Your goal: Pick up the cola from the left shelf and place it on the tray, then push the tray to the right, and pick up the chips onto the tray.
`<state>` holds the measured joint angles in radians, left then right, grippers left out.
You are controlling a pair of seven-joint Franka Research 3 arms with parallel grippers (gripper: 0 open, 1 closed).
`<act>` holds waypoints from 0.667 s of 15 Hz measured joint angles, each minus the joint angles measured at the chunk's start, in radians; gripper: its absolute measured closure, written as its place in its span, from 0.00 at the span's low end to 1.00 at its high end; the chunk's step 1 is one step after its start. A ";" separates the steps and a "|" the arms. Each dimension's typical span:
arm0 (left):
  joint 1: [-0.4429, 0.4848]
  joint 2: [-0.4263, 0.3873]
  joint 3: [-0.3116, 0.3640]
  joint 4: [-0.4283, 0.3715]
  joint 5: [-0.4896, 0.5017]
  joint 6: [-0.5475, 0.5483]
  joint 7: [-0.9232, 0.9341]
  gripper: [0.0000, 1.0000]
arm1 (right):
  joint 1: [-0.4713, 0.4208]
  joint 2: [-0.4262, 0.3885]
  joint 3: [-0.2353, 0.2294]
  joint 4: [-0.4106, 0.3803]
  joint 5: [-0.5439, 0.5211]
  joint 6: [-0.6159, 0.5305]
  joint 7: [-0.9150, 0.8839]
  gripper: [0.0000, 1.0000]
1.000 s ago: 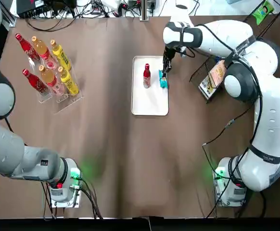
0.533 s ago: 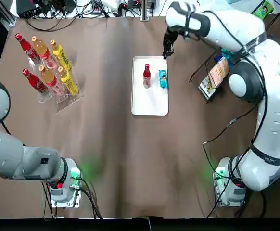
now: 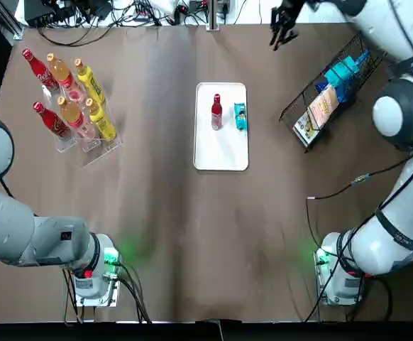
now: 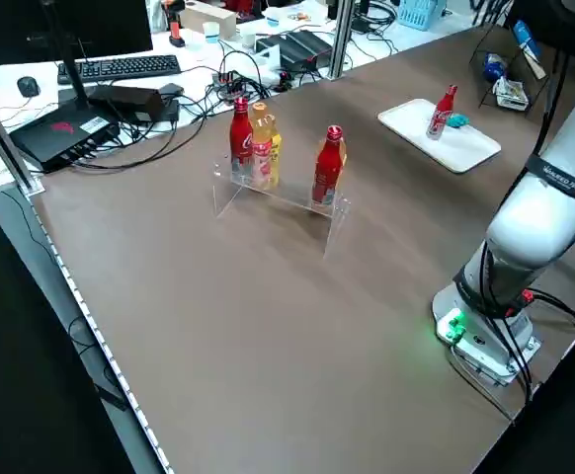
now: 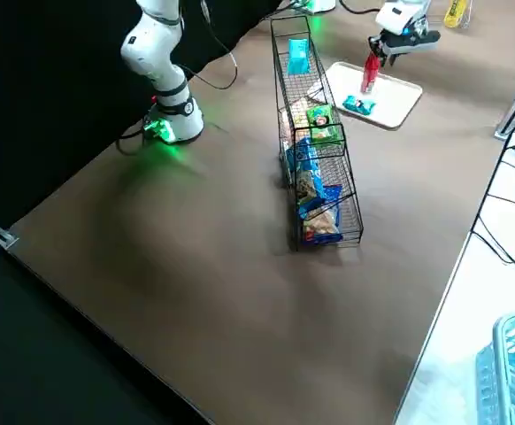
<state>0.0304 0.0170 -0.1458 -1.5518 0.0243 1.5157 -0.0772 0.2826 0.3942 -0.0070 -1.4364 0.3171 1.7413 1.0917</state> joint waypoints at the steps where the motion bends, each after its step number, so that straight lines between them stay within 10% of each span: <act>1: 0.000 0.000 0.000 0.000 0.000 0.001 0.000 0.00 | -0.026 -0.024 0.000 0.000 -0.010 -0.032 -0.074 0.75; 10: 0.000 0.000 -0.004 0.000 0.000 0.001 -0.007 0.00 | -0.152 -0.198 -0.001 0.000 -0.139 -0.240 -0.529 0.75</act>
<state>0.0306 0.0171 -0.1502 -1.5523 0.0243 1.5171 -0.0838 0.1305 0.1960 -0.0081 -1.4362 0.1782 1.5012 0.5627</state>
